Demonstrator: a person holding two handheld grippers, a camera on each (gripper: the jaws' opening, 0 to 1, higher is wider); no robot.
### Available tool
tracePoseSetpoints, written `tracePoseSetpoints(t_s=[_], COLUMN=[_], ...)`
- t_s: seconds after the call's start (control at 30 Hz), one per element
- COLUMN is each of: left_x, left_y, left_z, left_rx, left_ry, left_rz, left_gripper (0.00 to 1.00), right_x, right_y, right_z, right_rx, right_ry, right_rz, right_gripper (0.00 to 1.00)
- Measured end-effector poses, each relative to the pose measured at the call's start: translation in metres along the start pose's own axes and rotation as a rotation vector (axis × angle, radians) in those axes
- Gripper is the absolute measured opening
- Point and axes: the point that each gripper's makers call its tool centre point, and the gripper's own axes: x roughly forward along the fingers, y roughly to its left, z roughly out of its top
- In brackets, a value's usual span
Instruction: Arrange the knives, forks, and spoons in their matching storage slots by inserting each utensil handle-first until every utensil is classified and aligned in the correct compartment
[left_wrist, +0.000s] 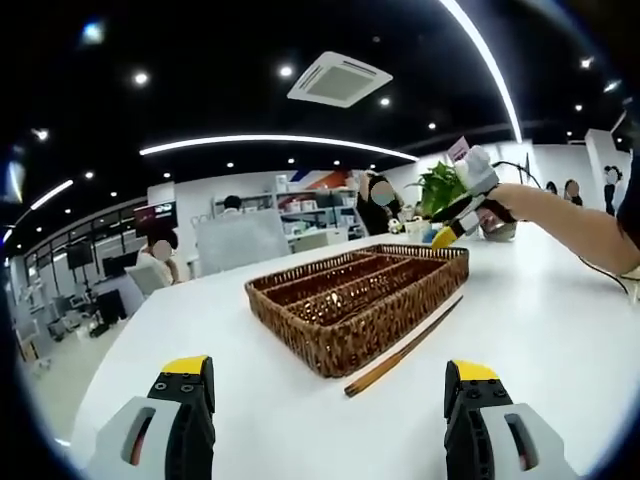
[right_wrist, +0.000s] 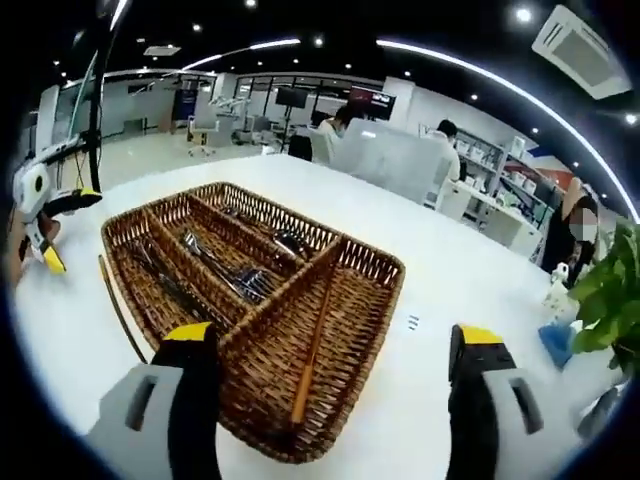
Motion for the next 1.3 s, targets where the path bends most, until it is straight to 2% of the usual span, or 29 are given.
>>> tracePoseSetpoints(t_s=[0.13, 0.4, 0.43, 0.47, 0.53, 0.6, 0.67, 0.77, 0.83, 0.9, 1.1, 1.27, 1.3], left_x=[-0.001, -0.004, -0.004, -0.005, -0.006, -0.006, -0.005, -0.004, -0.005, -0.006, -0.009, -0.01, -0.012], left_y=[0.0, 0.004, 0.001, -0.003, -0.007, -0.008, -0.009, -0.009, -0.009, -0.01, -0.004, -0.004, -0.009], left_z=[0.0, 0.0, 0.0, 0.003, 0.007, 0.007, 0.004, 0.002, 0.003, 0.006, 0.01, 0.015, 0.024], left_rx=[-0.009, -0.031, -0.05, -0.077, -0.083, -0.081, -0.076, -0.071, -0.074, -0.069, -0.079, -0.087, -0.088], left_ry=[-0.003, -0.006, -0.009, -0.028, -0.045, -0.045, -0.034, -0.026, -0.026, -0.03, -0.046, -0.069, -0.108], left_rz=[0.001, -0.007, -0.022, -0.055, -0.079, -0.08, -0.079, -0.082, -0.088, -0.091, -0.078, -0.075, -0.095], left_gripper=[1.0, 1.0, 1.0, 1.0, 1.0, 1.0, 1.0, 1.0, 1.0, 1.0, 1.0, 1.0, 1.0], right_x=[-0.013, -0.03, -0.034, -0.038, -0.045, -0.053, -0.059, -0.067, -0.074, -0.076, -0.076, -0.084, -0.094], right_y=[0.003, 0.014, 0.017, 0.021, 0.019, 0.02, 0.02, 0.021, 0.03, 0.038, 0.048, 0.047, 0.049], right_z=[0.006, 0.007, 0.007, 0.014, 0.005, 0.007, 0.001, -0.002, -0.001, -0.004, -0.018, -0.024, -0.024], right_rx=[0.01, 0.005, 0.006, -0.003, 0.028, 0.045, 0.062, 0.059, 0.028, 0.03, 0.044, 0.027, 0.04], right_ry=[-0.03, -0.088, -0.102, -0.166, -0.146, -0.195, -0.188, -0.222, -0.271, -0.285, -0.28, -0.272, -0.296], right_rz=[0.007, 0.029, 0.035, 0.044, 0.036, 0.033, 0.042, 0.047, 0.082, 0.109, 0.154, 0.146, 0.151], right_gripper=[1.0, 1.0, 1.0, 1.0, 1.0, 1.0, 1.0, 1.0, 1.0, 1.0, 1.0, 1.0, 1.0])
